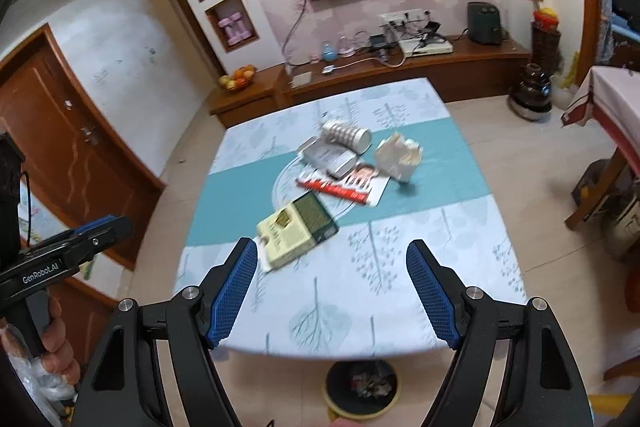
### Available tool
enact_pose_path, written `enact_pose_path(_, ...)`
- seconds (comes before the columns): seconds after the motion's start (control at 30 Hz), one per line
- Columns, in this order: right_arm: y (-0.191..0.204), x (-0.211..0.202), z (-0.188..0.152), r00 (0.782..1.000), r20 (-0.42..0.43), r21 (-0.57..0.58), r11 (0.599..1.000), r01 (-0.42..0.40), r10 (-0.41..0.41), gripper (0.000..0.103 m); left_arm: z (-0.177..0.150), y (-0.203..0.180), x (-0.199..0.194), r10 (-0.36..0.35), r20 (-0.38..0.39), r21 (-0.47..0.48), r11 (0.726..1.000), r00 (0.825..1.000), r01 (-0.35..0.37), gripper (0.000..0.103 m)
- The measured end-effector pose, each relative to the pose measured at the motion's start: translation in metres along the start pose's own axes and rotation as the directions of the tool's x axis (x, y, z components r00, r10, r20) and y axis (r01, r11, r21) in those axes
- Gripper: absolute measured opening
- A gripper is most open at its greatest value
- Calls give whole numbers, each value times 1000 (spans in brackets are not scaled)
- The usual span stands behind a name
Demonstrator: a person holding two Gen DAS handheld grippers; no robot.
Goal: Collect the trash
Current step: 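Raise both tools back over the remaining trash on the table, then grasp the checkered paper cup with the right tool while the left tool reaches the white box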
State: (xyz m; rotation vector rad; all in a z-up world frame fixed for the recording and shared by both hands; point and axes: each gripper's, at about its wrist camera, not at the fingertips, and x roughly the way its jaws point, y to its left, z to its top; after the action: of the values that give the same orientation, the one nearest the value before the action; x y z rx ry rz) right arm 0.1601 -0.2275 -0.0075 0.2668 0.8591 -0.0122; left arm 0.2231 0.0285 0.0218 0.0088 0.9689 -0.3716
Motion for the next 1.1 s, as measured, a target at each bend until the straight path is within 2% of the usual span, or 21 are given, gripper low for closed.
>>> enact_pose_path(0.1, 9, 18, 19, 999, 3, -28, 998, 53, -53, 79, 20, 6, 25, -8, -29, 17, 1000, 1000, 9, 55)
enact_pose_path(0.33, 21, 61, 68, 995, -26, -145, 985, 90, -95, 79, 63, 7, 87, -18, -92, 2, 1000, 996, 19, 55)
enact_pose_path(0.43, 23, 91, 99, 995, -48, -224, 972, 72, -85, 79, 84, 11, 116, -17, -109, -38, 999, 994, 13, 55)
enact_pose_path(0.5, 21, 116, 121, 994, -66, -268, 962, 61, -81, 79, 98, 16, 135, 8, -116, -75, 997, 993, -17, 55)
enact_pose_path(0.63, 14, 187, 169, 987, -159, -342, 939, -25, -31, 79, 120, 27, 171, 33, -153, -177, 982, 988, -60, 55)
enact_pose_path(0.7, 10, 229, 190, 977, -215, -389, 918, -72, -14, 79, 129, 31, 191, 42, -172, -226, 971, 984, -81, 55)
enact_pose_path(0.87, 4, 331, 218, 947, -320, -479, 867, -135, -29, 79, 146, 34, 241, 82, -210, -297, 944, 974, -143, 55)
enact_pose_path(1.0, -3, 406, 222, 918, -395, -507, 843, -178, -44, 79, 151, 32, 282, 87, -250, -334, 927, 964, -171, 55)
enact_pose_path(1.1, -8, 443, 216, 897, -440, -499, 843, -203, -44, 79, 152, 30, 310, 85, -284, -347, 920, 955, -185, 55)
